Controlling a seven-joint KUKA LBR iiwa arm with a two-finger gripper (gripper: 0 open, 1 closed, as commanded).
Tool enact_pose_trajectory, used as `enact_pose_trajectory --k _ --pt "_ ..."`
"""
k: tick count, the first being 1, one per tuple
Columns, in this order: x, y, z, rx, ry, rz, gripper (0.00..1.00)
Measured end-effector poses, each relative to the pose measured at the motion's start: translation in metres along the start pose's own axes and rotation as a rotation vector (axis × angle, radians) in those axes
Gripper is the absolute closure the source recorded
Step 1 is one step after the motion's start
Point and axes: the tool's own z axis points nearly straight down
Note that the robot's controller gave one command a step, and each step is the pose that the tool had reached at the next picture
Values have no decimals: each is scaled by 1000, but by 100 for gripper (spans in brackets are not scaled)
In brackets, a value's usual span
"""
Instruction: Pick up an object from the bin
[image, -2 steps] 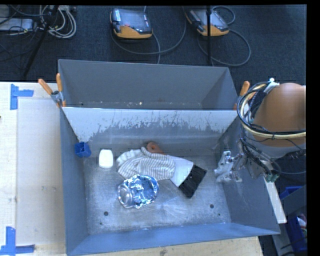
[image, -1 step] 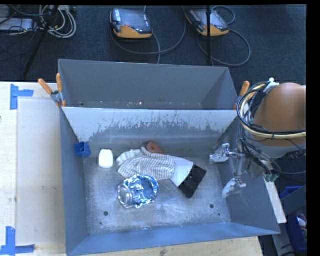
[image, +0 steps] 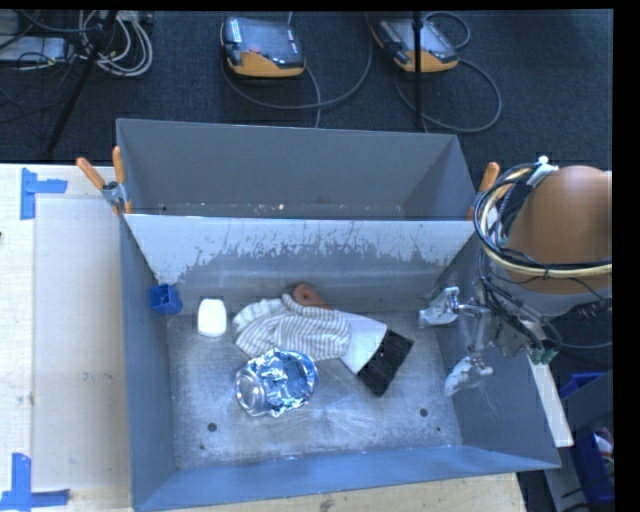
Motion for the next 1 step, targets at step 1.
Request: enact_pose_trajectory --k 1 --pt "-16 9 42 2 -5 -67 0"
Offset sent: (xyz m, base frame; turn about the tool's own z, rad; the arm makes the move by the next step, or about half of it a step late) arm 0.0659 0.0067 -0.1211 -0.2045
